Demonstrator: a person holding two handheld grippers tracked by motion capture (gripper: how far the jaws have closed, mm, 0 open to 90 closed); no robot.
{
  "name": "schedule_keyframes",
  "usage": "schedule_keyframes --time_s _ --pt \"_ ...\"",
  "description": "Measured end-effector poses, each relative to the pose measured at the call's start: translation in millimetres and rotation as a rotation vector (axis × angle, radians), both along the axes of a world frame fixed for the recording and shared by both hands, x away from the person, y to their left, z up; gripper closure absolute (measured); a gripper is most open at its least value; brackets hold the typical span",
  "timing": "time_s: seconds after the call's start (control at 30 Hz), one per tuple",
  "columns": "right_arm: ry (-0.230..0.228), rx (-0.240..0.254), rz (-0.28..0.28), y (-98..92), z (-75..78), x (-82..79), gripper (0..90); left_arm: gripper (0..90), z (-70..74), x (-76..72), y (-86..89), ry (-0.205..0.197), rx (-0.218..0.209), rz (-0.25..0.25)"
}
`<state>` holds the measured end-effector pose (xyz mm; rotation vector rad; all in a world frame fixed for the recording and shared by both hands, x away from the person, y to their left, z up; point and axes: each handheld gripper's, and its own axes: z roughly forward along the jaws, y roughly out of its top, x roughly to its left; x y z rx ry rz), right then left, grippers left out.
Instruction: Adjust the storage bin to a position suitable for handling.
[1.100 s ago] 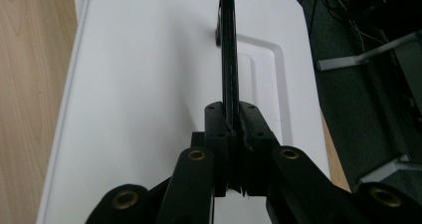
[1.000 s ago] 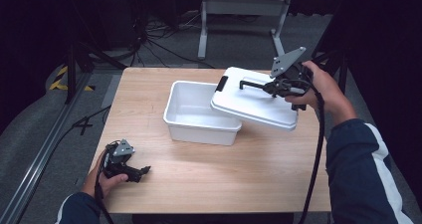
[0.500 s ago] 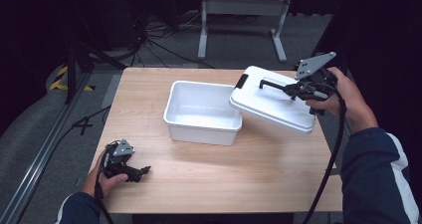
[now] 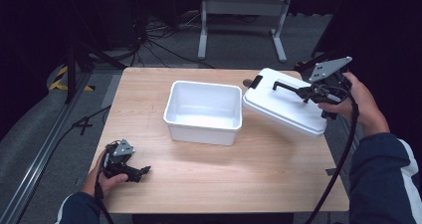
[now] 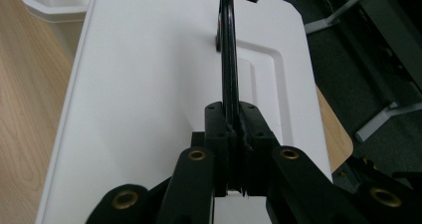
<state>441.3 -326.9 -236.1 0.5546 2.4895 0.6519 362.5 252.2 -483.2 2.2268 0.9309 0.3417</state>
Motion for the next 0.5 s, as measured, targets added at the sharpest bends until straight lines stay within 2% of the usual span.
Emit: schedule_keyframes --time_s 0.17,0.5 --pt "0.025 -0.022 -0.03 -8.8 -13.2 3.0 85.0 0.2 0.0 0.1 0.0 0.0 0.001 0.0" --pt "0.069 -0.016 -0.06 -19.6 -42.8 9.1 85.0 0.2 0.0 0.2 0.1 -0.001 0.001 -0.003"
